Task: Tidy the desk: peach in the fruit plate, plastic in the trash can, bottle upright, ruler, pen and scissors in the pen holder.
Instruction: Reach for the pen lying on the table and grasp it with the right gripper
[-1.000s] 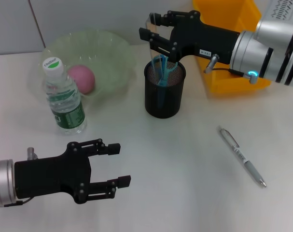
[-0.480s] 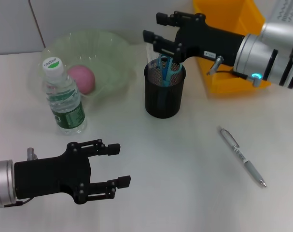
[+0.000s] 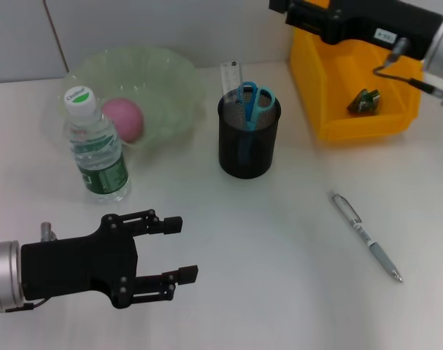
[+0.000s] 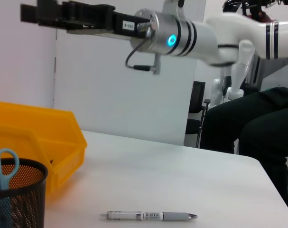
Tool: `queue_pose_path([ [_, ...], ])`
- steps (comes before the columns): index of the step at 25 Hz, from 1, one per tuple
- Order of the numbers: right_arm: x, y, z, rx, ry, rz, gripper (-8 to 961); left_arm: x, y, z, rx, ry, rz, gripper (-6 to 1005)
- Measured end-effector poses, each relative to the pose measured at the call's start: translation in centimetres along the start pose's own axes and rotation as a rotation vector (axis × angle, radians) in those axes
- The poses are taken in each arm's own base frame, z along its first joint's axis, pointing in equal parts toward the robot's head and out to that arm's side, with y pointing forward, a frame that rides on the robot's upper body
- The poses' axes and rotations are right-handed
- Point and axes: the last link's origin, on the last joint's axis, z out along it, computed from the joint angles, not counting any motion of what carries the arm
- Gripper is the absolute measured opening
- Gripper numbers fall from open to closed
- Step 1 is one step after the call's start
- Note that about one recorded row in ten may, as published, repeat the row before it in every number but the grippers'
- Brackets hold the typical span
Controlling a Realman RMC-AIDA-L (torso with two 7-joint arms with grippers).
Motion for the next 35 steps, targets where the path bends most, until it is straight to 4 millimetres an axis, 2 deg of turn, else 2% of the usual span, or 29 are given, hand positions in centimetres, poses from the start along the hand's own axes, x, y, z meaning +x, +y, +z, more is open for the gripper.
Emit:
queue_pose_path([
  [2,-0.7,0.0,-0.7,0.0,0.094,0.055,644,0.0,0.0,0.0,-0.003,0.001,0.004,739],
  [3,-1.3,0.3,-1.2,0.012,0.22,0.101,650,0.1,0.1,0.0,-0.005,0.003,0.007,739],
  [4,-1.3,0.3,-1.2,0.012,0.22,0.101,656,0.1,0.1,0.0,-0.005,0.003,0.007,739],
  [5,-1.5,0.5,-1.5,0.027,0.296,0.118,663,0.1,0.1,0.0,-0.006,0.004,0.008,739],
  [7,-1.8,1.0,-2.0,0.08,0.474,0.142,676,0.1,0.1,0.1,-0.007,0.006,0.014,739],
  [8,-2.2,1.3,-2.4,0.141,0.619,0.16,682,0.2,0.2,0.1,-0.009,0.014,0.029,739],
  [9,-2.2,1.3,-2.4,0.141,0.619,0.16,689,0.2,0.2,0.1,-0.009,0.014,0.029,739],
  [13,-3.2,2.3,-3.6,0.2,0.908,0.269,765,0.3,0.5,0.1,-0.019,0.027,0.061,738],
  [16,-3.4,2.5,-4.0,0.213,0.998,0.312,835,0.3,0.5,-0.1,-0.013,0.035,0.068,738],
  [18,-2.9,2.2,-4.4,0.279,1.107,0.328,834,0.4,0.4,-0.2,-0.004,0.041,0.071,738],
  [26,-1.6,1.7,-3.6,0.365,1.223,0.339,833,0.5,0.4,-0.3,0.001,0.056,0.117,738],
  [35,1.7,0.8,-2.0,0.377,1.232,0.406,833,0.5,0.6,-0.3,-0.004,0.069,0.143,738],
])
